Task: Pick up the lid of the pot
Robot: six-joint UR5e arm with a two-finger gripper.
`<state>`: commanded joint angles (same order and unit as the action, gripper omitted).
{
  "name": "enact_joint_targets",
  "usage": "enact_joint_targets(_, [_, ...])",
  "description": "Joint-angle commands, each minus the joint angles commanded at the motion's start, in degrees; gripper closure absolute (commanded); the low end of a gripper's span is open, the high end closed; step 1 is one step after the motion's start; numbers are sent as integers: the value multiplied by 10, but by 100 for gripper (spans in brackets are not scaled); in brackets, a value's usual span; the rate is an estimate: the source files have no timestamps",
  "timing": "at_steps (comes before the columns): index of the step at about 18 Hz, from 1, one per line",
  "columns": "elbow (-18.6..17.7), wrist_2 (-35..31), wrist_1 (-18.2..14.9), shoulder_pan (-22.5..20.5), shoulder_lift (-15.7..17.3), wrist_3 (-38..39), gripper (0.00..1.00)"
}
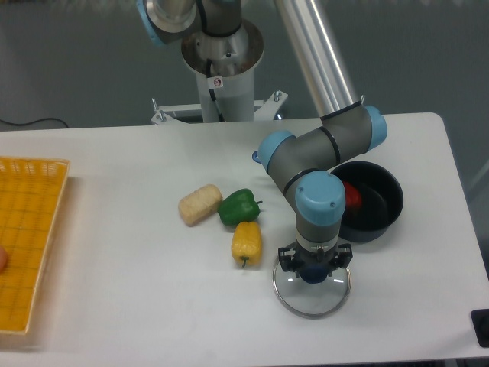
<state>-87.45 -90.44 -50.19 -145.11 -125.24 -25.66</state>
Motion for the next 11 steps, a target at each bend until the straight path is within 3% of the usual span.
enact_joint_targets(11, [3, -4, -6, 3, 16, -10, 38])
